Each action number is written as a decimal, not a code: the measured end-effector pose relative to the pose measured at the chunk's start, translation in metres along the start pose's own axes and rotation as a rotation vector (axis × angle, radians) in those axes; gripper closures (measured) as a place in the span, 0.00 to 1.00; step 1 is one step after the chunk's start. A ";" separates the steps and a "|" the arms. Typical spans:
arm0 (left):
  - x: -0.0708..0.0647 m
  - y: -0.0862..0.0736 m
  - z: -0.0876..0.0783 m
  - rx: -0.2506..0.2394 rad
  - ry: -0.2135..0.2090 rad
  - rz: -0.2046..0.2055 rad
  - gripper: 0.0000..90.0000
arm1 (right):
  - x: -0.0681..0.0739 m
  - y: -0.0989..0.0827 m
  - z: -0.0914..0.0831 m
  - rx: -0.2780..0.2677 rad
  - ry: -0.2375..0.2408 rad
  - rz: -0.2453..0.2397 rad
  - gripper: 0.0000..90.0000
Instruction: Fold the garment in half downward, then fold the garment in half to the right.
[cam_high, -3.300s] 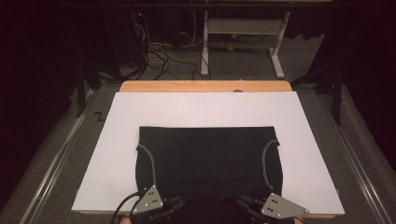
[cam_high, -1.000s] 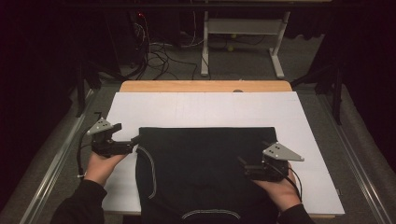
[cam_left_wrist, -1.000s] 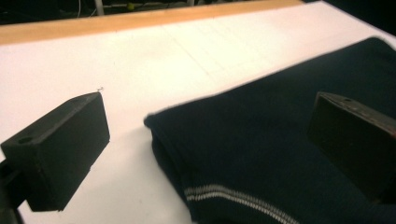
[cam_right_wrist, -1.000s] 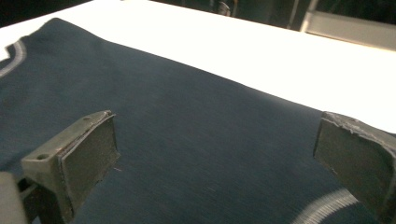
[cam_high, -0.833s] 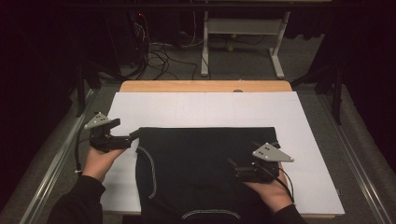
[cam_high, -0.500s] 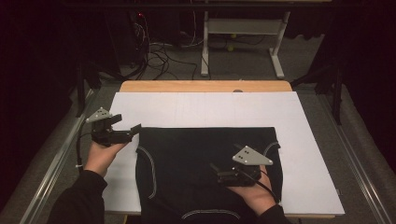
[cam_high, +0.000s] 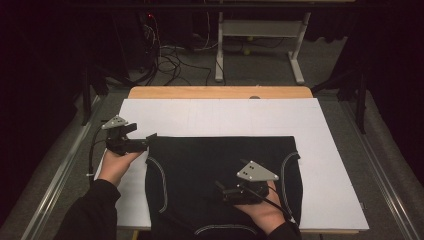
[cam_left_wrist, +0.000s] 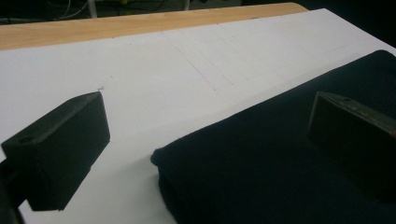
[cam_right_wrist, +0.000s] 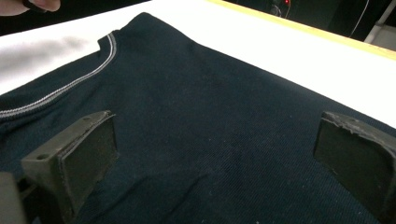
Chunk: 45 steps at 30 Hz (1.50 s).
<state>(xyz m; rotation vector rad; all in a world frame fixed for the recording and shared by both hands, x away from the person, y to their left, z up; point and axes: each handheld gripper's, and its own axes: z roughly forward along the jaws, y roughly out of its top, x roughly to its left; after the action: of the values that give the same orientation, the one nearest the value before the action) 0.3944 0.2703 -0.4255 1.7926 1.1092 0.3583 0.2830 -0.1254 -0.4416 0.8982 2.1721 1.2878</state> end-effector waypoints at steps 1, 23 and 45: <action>0.000 0.000 0.002 0.003 -0.003 0.003 0.00 | 0.001 0.000 -0.001 0.001 -0.001 -0.001 0.00; 0.026 -0.021 0.035 0.142 0.041 -0.170 0.14 | 0.041 0.005 0.005 -0.002 0.084 -0.058 0.00; 0.010 -0.032 0.058 0.237 0.064 -0.053 0.81 | 0.111 0.014 0.044 0.096 0.270 -0.146 0.00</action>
<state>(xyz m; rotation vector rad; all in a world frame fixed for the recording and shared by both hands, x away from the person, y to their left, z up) 0.4205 0.2490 -0.4835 1.9649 1.2850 0.2625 0.2403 -0.0134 -0.4553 0.6153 2.4749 1.3047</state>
